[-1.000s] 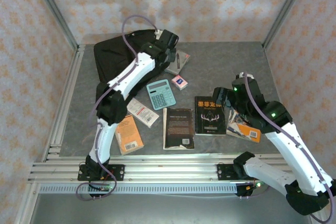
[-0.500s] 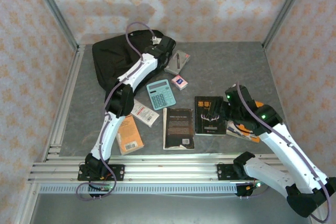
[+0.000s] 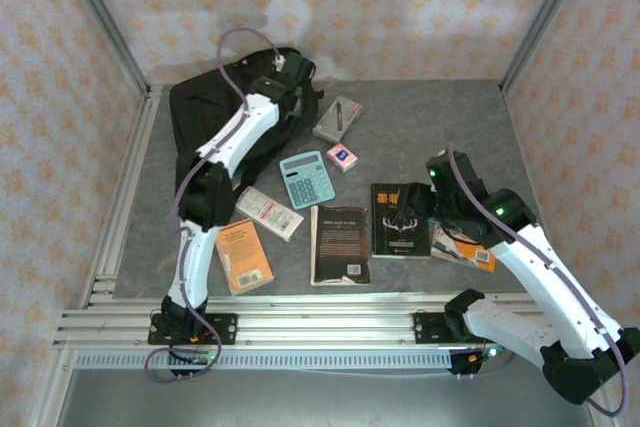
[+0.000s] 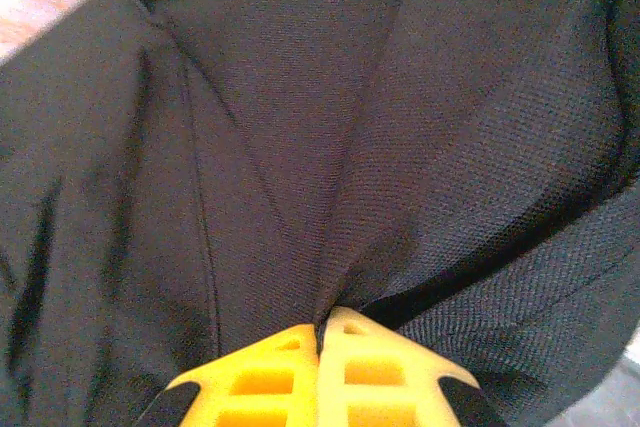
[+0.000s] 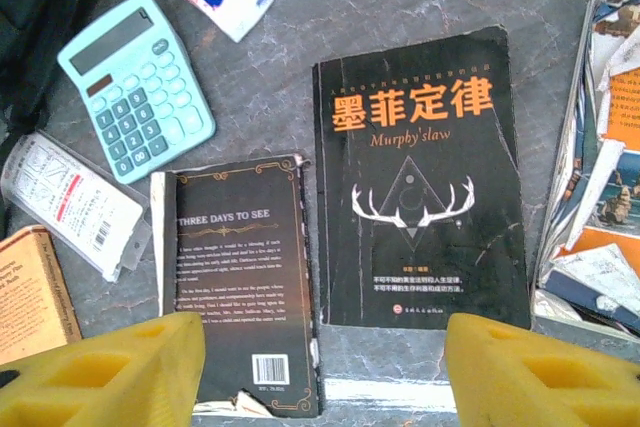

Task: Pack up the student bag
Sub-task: Pick up the student bag from the top-left of the table, then place the student bag at the center of the table, then pick up the student bag from the center of the table.

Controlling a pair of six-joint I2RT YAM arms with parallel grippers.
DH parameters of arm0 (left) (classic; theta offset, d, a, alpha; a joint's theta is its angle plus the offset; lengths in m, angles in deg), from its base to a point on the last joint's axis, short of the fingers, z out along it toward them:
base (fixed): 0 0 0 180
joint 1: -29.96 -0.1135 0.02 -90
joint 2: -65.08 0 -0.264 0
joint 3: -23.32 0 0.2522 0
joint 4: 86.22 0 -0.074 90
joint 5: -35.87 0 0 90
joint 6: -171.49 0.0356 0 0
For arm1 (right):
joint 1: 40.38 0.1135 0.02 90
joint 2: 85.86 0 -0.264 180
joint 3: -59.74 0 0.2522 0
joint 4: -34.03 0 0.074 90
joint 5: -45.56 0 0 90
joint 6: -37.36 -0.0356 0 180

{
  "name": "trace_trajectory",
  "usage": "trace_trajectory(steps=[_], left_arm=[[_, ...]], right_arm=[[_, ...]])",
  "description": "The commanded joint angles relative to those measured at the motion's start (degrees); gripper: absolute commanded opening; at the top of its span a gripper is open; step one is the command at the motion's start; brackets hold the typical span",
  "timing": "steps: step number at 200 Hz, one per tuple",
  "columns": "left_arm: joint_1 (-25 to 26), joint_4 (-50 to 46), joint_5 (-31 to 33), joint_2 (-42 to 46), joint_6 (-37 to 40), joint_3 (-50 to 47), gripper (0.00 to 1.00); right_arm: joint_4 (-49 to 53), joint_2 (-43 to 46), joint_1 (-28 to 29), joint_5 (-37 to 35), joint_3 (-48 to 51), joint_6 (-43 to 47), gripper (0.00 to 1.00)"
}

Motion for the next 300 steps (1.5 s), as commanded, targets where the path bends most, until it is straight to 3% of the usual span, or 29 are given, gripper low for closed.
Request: trace_trajectory(steps=[1, 31, 82, 126, 162, 174, 184, 201, 238, 262, 285, 300], left_arm=[[-0.25, 4.25, 1.41, 12.14, 4.23, -4.38, 0.0], [1.83, 7.8, -1.97, 23.34, 10.19, -14.63, 0.0], [11.43, 8.75, -5.69, 36.28, 21.8, -29.83, 0.0], [19.13, 13.13, -9.01, 49.99, 17.85, -48.34, 0.0], [25.57, 16.01, -9.83, 56.8, 23.38, -62.38, 0.0], [27.96, 14.03, -9.41, 56.12, 23.62, -63.01, 0.1], [29.6, 12.73, -8.67, 55.57, 22.52, -63.15, 0.25], [30.69, 11.36, -8.09, 56.36, 18.71, -63.41, 0.4], [30.67, 10.62, -6.03, 65.07, 7.17, -65.97, 0.53], [29.27, 2.21, 5.14, 68.78, -11.57, -64.93, 0.66], [24.94, -8.35, 4.51, 71.11, -29.13, -64.83, 0.66], [21.9, -13.81, 3.32, 72.74, -38.17, -66.75, 0.66]], right_arm=[[4.02, -2.26, -0.01, -3.37, -5.24, 1.16, 0.61], [10.76, -9.28, -0.02, -3.81, -13.7, 0.63, 0.61], [8.65, -11.5, -1.04, -5.48, -17.98, -4.37, 0.63], [9.88, -13.87, -2.94, -9.41, -20.96, -5.95, 0.66], [5.27, -19.84, -5.11, -0.87, -21.23, -4.98, 0.73], [2.44, -22.74, -5.21, 2.82, -22.09, -4.88, 0.79], [0.2, -25.06, -5.21, 5.79, -22.55, -4.99, 0.85], [2.2, -31.58, -5.21, 6.13, -27.53, -4.93, 0.89], [2.93, -42.96, -5.34, 5.46, -33.41, -1.29, 0.86], [2.55, -49.86, -5.36, 2.74, -35.56, 1.06, 0.86], [0.89, -54.7, -5.45, 7.28, -36.22, 3.3, 0.85], [0.27, -57.06, -5.47, 10.92, -36.75, 4.0, 0.79]])
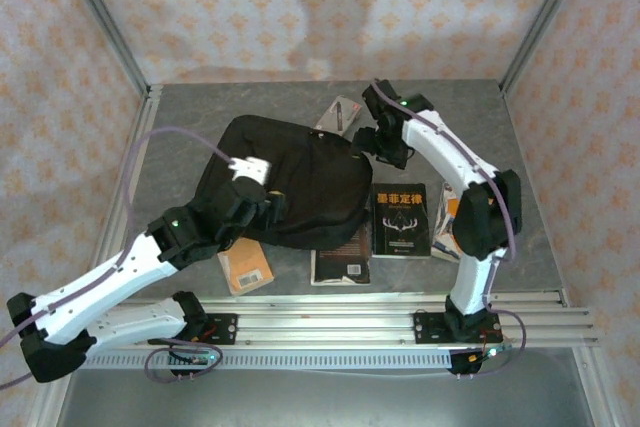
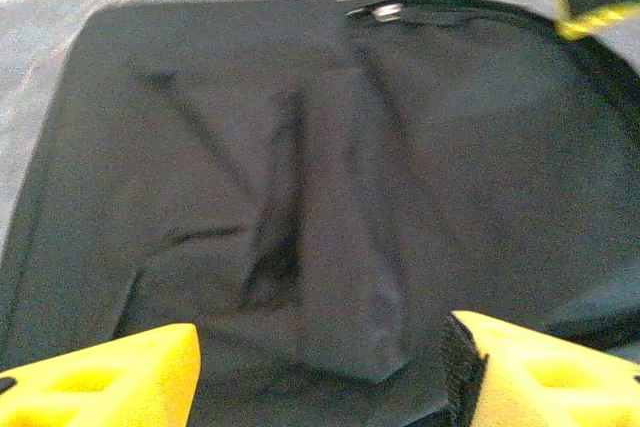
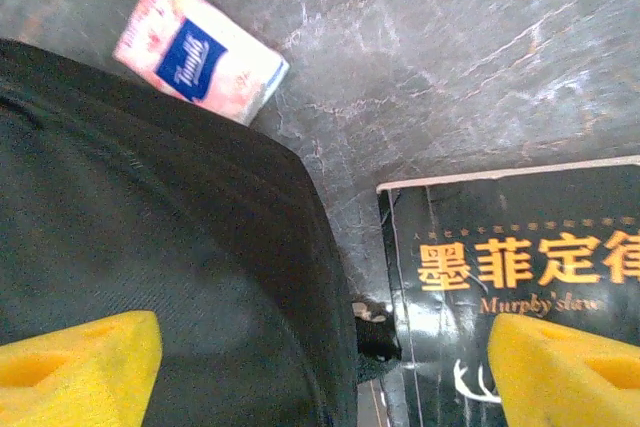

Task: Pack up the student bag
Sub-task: Pick up the student bag from the center of the table, then place the student bag at the top-right of the table.

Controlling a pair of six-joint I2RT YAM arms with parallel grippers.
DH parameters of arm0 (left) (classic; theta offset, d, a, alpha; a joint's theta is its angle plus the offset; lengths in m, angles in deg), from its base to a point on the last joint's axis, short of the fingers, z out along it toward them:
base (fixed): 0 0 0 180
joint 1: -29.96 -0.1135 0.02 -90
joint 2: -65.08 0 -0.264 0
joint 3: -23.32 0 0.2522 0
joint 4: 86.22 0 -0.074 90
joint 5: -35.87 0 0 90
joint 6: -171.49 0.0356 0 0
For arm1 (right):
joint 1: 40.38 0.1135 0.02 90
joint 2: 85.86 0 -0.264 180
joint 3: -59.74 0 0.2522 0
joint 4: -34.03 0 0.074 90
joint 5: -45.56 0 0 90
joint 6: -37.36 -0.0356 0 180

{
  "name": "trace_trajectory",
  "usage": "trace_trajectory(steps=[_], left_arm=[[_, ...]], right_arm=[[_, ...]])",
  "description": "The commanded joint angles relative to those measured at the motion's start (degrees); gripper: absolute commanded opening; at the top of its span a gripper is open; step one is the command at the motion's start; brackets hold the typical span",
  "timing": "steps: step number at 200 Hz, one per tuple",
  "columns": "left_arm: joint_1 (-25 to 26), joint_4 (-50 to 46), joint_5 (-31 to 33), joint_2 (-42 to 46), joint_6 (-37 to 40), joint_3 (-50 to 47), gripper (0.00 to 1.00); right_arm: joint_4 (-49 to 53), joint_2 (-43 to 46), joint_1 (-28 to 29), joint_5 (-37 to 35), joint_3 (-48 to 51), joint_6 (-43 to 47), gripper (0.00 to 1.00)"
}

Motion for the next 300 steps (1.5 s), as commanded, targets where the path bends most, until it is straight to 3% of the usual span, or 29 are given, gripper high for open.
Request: trace_trajectory(steps=[1, 15, 41, 63, 94, 132, 168, 198, 217, 249, 279, 300], left_arm=[[-3.76, -14.3, 2.84, 1.93, -22.93, -1.57, 0.66], [-6.55, -15.81, 1.04, 4.57, -29.27, -5.66, 0.67], [-12.2, -11.43, -5.19, 10.29, -35.34, -14.89, 0.63], [-16.08, -4.86, -10.2, 13.38, -38.89, -21.27, 0.57], [-20.16, -2.45, -11.62, 12.18, -37.54, -23.0, 0.48], [-20.95, -8.54, -2.06, 11.61, -35.6, -17.77, 0.47], [-21.03, -8.82, 1.53, 10.38, -33.23, -14.87, 0.49], [-21.03, -8.78, 1.74, 8.54, -31.42, -13.3, 0.51], [-21.05, -8.18, 1.68, 8.25, -31.04, -13.41, 0.51], [-21.04, -6.02, 0.62, 7.7, -30.53, -14.09, 0.51], [-21.03, -4.67, -1.18, 5.77, -28.56, -13.27, 0.53], [-21.03, -3.41, -2.64, 4.18, -26.89, -12.54, 0.55]], right_arm=[[-0.83, -2.6, -0.32, 4.4, -2.25, 2.84, 0.78], [-3.03, -2.84, -0.32, 5.62, -1.17, 2.5, 0.62], [-5.67, -2.29, -0.4, 8.46, -0.88, 1.22, 0.23], [-6.9, -0.33, -0.4, 10.68, -1.25, 0.49, 0.0], [-8.18, 2.62, -0.4, 15.58, -4.02, -1.2, 0.0], [-10.83, 4.51, 0.03, 18.61, -14.28, -6.82, 0.0], [-9.65, 4.34, -1.1, 13.94, -31.25, -11.48, 0.0], [-5.47, 7.3, -3.73, 4.5, -39.88, -13.63, 0.0], [-4.42, 13.64, -5.67, -3.69, -34.83, -16.81, 0.0], [-11.68, 30.57, -6.88, -14.9, -7.93, -26.51, 0.0], [-6.34, 38.63, -7.45, -16.89, 6.31, -30.46, 0.0], [-0.77, 40.18, -7.52, -18.34, 10.84, -27.41, 0.14]])
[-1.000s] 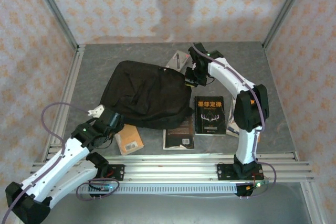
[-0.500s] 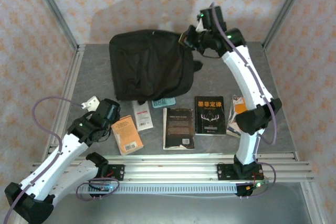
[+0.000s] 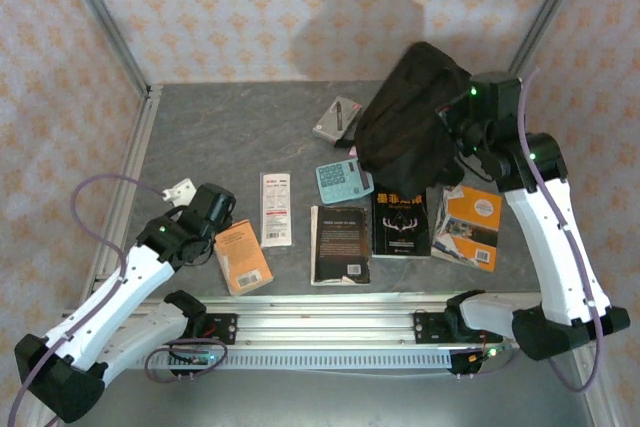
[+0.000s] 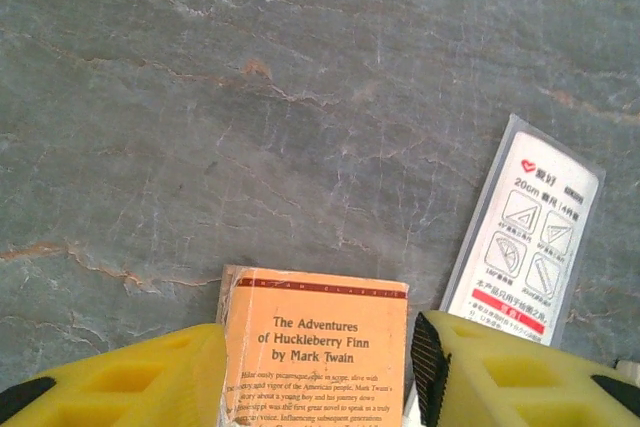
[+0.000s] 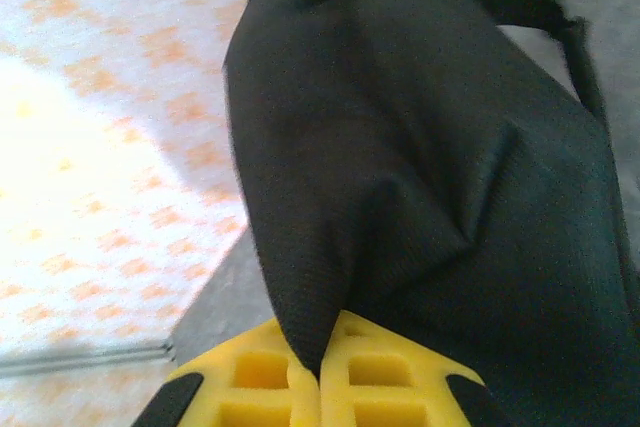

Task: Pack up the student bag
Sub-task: Place the student bag at the top-right of the table, then move the student bag to the center of the table.

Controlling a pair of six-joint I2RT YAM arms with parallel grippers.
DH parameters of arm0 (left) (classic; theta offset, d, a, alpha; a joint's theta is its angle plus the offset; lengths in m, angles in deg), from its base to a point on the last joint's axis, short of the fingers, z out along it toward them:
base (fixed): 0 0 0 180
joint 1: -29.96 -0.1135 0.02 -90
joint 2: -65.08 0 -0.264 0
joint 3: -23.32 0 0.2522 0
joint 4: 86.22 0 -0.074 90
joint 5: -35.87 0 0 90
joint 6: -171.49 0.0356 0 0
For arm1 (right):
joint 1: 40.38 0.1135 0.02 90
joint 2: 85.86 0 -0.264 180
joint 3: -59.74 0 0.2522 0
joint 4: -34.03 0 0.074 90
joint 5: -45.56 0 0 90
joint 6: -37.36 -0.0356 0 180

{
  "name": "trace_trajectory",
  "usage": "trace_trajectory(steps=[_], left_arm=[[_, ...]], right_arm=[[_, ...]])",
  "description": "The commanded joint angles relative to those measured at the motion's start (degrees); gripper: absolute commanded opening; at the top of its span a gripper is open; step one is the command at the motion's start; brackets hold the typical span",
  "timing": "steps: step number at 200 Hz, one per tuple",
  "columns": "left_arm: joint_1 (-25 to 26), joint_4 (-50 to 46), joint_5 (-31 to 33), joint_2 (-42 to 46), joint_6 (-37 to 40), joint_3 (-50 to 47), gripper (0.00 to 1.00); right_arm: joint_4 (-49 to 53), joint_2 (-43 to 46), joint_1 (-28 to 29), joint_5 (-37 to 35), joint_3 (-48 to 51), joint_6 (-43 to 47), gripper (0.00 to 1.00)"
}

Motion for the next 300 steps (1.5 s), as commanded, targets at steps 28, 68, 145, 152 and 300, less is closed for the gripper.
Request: trace_trajectory(steps=[28, 68, 145, 152, 300], left_arm=[[-0.48, 5.37, -7.08, -5.19, 4.73, 3.56, 0.59], [-0.42, 6.5, -13.06, -12.06, 5.37, 8.5, 0.61], [1.82, 7.94, -29.62, -22.65, 5.35, 21.25, 0.69], [3.85, 6.92, -29.1, -25.15, 5.71, 24.49, 0.7], [18.3, -3.03, -35.7, -66.6, -9.66, 63.57, 0.61]], right_arm=[[9.59, 1.17, 0.36, -0.78, 9.06, 1.73, 0.2], [-1.11, -0.81, 2.6, 25.37, 18.46, 4.13, 0.19], [4.99, -2.06, 8.92, 15.04, 13.23, 16.14, 0.78], [5.62, -0.15, 8.36, 10.19, 13.33, 15.51, 0.82], [9.69, 11.91, 4.12, -16.85, 20.4, 3.43, 0.75]])
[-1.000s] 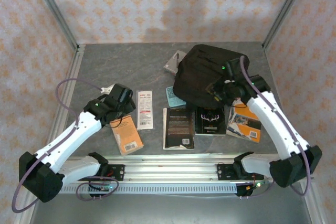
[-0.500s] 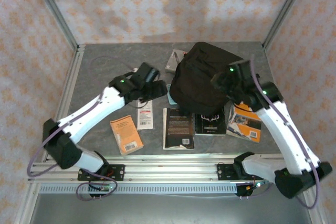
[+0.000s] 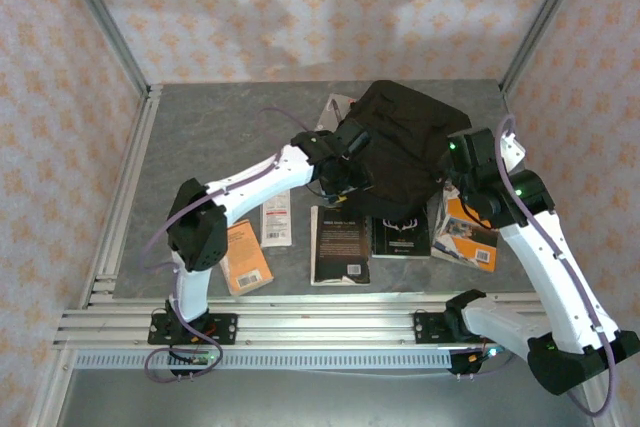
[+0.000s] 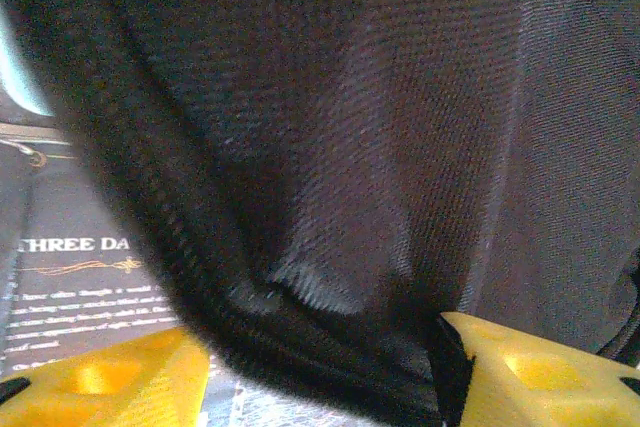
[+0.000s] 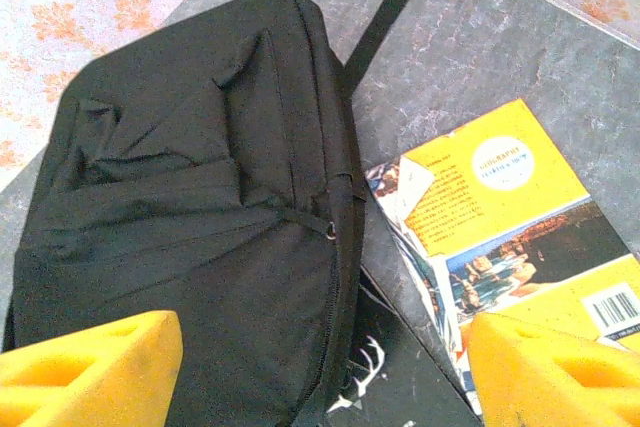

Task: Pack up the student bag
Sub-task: Move the student bag to the center of the table.

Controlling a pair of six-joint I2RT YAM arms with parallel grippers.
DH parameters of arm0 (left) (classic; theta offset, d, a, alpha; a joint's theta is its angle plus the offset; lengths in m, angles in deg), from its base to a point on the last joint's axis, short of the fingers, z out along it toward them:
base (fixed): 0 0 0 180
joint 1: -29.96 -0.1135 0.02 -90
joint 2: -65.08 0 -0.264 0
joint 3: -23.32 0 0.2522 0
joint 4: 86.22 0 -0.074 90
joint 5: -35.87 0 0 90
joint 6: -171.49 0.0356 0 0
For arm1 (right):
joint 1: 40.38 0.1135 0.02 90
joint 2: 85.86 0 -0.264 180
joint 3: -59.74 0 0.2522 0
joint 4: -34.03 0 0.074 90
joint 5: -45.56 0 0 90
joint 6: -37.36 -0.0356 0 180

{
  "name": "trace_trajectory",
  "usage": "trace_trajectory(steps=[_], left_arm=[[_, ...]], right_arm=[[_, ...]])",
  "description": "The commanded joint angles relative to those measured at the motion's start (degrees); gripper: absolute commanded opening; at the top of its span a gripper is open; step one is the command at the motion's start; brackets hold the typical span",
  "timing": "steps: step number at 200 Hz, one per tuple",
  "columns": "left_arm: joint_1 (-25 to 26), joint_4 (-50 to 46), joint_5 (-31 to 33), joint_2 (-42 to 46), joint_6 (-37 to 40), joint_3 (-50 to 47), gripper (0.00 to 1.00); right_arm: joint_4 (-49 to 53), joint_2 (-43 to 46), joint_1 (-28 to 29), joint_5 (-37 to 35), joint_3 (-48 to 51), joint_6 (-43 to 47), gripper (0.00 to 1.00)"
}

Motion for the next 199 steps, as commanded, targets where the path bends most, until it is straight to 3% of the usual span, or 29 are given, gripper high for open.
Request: trace_trajectory(steps=[1, 24, 61, 107, 139, 172, 199], left_arm=[[0.53, -4.03, -0.8, -2.67, -2.01, 5.67, 0.61], [1.59, -6.86, -0.2, -5.29, -1.75, 10.02, 0.54], [1.26, -10.94, -0.19, -5.93, -0.25, 10.9, 0.0], [0.5, -17.57, 0.62, -3.75, 4.29, 18.41, 0.0], [0.39, -23.9, 0.01, -0.18, 11.08, 23.56, 0.0], [-0.37, -26.65, -1.05, 8.28, 21.28, 15.62, 0.0], [-5.5, -22.57, -3.68, 18.37, 27.64, 0.34, 0.0]], right_arm=[[-0.08, 1.54, -0.37, -1.55, 2.07, -1.23, 0.75], [0.01, 2.59, -0.37, -2.66, 3.08, -0.82, 0.74], [0.65, 3.01, -0.38, -6.2, 3.73, -0.79, 0.74], [2.59, 1.04, -0.47, -7.9, 0.96, -0.18, 0.71], [1.1, 0.8, -0.47, -1.65, -0.45, 2.45, 0.71], [-0.51, 1.46, -0.47, 6.2, 1.43, 1.89, 0.67], [-6.36, 3.99, -0.47, 14.28, 5.75, 1.9, 0.62]])
